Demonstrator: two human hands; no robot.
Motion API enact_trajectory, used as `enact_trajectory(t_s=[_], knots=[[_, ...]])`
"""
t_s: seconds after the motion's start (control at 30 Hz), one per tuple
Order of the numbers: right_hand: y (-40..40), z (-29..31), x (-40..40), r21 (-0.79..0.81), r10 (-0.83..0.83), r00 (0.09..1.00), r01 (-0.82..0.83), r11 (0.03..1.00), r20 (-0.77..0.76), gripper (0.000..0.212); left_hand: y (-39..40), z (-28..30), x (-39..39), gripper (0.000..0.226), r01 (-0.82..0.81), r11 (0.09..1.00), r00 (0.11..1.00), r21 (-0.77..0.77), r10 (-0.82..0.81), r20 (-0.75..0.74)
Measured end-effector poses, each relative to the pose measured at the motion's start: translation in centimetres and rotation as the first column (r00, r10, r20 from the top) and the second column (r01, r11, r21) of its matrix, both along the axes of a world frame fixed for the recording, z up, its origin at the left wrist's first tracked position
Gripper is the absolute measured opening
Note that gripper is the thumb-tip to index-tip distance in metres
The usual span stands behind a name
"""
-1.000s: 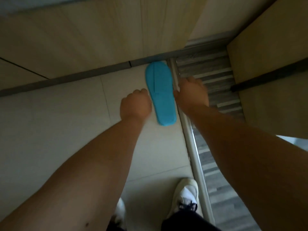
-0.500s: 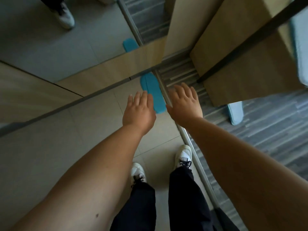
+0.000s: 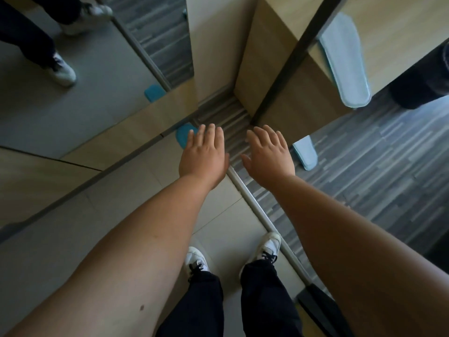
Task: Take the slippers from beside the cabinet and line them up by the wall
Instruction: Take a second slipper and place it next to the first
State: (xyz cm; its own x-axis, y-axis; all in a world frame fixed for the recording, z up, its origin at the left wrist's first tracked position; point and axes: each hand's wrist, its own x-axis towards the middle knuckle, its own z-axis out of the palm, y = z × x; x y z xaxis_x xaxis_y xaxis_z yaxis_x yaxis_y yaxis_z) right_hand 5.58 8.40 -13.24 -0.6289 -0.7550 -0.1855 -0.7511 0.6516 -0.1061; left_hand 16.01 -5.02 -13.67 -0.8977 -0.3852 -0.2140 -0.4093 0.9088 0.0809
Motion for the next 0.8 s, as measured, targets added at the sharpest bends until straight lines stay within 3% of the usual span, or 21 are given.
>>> enact_trajectory(t_s=[0.27, 0.63, 0.7, 0.8], knots=[[4.6, 0.5, -4.8, -0.037, -0.104, 0.994, 0.103, 0.994, -0.015, 0.059, 3.1, 1.0, -5.9, 0.063, 0.078, 0.997, 0.997, -0.009, -0.078, 0.026], [8.6, 5.5, -17.9, -0.13, -0.194, 0.98, 0.188, 0.973, -0.033, 0.059, 7.9, 6.0, -19.8, 0.063, 0.132, 0.991, 0.991, 0.03, -0.131, -0.037], [9.6, 5.4, -20.7, -0.146, -0.234, 0.971, 0.226, 0.963, -0.042, 0.056, 8.9, 6.3, -22.5, 0.062, 0.096, 0.992, 0.994, 0.085, -0.091, -0.059], [9.2, 5.3, -23.7, -0.187, -0.318, 0.948, 0.312, 0.932, -0.003, 0.051, 9.5, 7.3, -25.3, 0.056, -0.14, 0.958, 0.984, 0.252, 0.164, -0.075]])
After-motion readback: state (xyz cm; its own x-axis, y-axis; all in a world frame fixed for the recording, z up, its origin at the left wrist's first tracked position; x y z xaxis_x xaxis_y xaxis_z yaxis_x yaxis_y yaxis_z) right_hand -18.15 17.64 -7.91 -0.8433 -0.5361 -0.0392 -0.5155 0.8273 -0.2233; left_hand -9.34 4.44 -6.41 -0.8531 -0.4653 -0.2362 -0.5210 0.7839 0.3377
